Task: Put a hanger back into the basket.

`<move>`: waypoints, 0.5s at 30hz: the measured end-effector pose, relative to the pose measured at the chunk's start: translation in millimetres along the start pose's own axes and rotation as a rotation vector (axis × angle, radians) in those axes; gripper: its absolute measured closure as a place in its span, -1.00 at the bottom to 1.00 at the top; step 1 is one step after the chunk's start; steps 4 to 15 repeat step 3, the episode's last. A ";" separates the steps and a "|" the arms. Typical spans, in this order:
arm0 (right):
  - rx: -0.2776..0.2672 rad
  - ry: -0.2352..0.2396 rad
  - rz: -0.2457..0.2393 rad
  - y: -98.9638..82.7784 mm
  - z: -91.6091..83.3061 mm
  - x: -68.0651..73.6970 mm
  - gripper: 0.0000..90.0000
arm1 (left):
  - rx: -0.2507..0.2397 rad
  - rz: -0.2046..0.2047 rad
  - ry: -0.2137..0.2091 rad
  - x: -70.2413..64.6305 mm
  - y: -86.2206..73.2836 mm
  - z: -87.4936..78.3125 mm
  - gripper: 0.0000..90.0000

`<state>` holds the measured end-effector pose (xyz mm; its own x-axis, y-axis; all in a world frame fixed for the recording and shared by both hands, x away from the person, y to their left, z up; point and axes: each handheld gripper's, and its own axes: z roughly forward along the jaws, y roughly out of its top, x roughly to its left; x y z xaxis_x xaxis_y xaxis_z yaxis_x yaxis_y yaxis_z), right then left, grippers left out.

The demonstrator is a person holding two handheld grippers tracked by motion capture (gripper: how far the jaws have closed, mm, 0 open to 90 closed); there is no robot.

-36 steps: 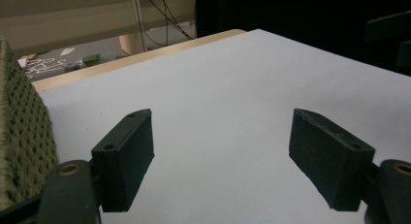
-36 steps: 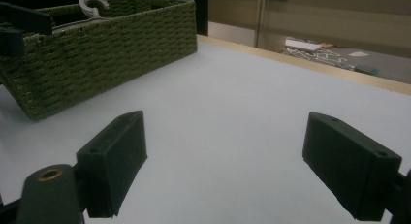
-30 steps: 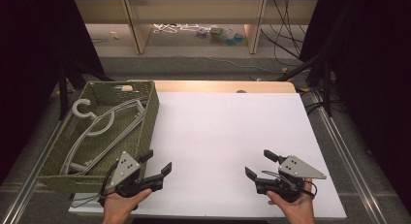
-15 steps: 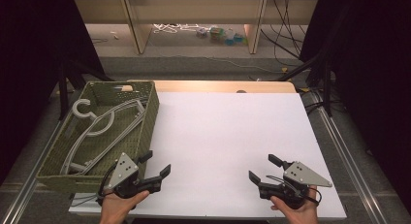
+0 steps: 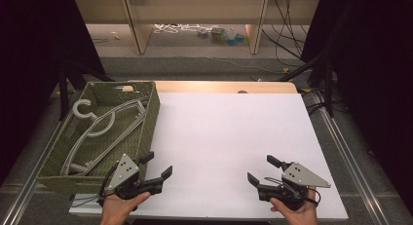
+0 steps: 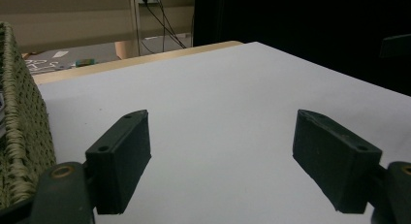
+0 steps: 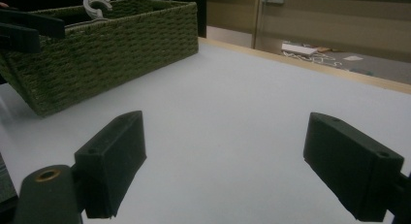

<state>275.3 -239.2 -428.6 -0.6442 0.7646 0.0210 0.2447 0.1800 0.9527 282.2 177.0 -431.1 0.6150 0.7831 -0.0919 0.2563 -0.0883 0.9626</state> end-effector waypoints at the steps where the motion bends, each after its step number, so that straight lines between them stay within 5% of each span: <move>1: -0.016 0.003 0.001 -0.6 1.3 0.1 -0.64 | 0.000 -0.002 -0.001 -0.1 -0.2 0.3 -0.53; 15: -0.013 0.007 0.000 -0.5 1.5 0.1 -0.64 | 0.004 0.003 -0.004 -0.6 -0.6 0.8 -0.53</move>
